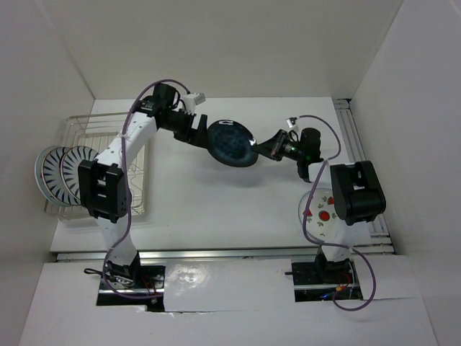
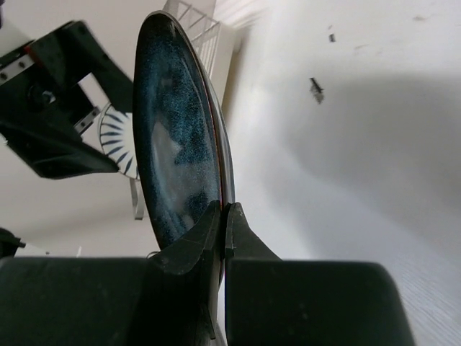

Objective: Load the plates into the dish rack

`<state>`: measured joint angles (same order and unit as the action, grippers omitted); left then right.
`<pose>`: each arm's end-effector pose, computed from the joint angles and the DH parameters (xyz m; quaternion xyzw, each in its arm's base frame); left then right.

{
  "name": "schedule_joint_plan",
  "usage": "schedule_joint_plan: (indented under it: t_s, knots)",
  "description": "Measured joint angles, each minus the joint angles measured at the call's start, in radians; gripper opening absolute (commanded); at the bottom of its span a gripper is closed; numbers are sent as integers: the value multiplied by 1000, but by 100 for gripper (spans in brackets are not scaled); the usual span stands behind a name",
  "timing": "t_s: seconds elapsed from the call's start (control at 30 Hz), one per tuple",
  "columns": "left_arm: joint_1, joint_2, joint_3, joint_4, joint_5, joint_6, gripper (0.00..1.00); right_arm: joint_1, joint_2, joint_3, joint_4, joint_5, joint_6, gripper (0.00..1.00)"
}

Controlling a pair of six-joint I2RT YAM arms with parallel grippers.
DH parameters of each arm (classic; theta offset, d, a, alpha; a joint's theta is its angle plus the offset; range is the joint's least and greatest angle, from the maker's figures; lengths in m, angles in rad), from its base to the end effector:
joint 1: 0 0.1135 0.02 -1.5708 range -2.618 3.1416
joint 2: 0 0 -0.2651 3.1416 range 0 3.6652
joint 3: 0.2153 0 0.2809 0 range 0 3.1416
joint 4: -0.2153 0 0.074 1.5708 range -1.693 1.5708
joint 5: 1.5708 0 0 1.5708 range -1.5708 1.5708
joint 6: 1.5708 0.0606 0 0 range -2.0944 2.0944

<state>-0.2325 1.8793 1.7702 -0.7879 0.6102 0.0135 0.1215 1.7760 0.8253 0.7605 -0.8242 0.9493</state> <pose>0.4367 -0.1391 0.2992 0.2090 0.8812 -0.3163 0.2824 0.3871 0.0921 0.1628 0.0506 0.7494 0.5633 0.3443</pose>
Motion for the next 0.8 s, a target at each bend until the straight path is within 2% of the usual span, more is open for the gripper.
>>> schedule_joint_plan:
  t_s: [0.17, 0.27, 0.3, 0.33, 0.4, 0.43, 0.47, 0.5, 0.67, 0.7, 0.73, 0.8]
  knots:
    - [2, 35, -6, 13, 19, -21, 95, 74, 0, 29, 2, 9, 4, 0]
    - [2, 42, -9, 15, 26, -24, 82, 111, 0, 55, 3, 8, 4, 0]
    - [2, 43, -9, 15, 32, -25, 73, 121, 0, 63, 3, 10, 2, 0]
    - [2, 43, -9, 15, 43, -27, 55, 130, 0, 68, 2, 16, -3, 0]
    - [5, 43, -9, 17, 59, -46, 38, 141, 0, 70, -3, 25, -24, 0]
    - [14, 41, -9, 13, 88, -72, 7, 140, 2, 70, -8, 23, -48, 0]
    - [26, 40, -9, 12, 127, -97, 0, 137, 4, 70, -3, 22, -61, 0]
    - [41, 32, -10, 1, 206, -103, 0, 135, 8, 69, 0, 29, -77, 0]
    - [72, -11, -34, -5, 235, -100, 0, 143, 12, 73, 60, -11, -77, 2]
    - [78, -19, -41, -6, 240, -100, 0, 148, 12, 77, 64, -12, -76, 7]
    - [85, -28, -48, -10, 243, -100, 0, 152, 12, 80, 64, -15, -74, 29]
    - [98, -48, -59, -13, 243, -85, 0, 161, 12, 93, 61, -18, -44, 54]
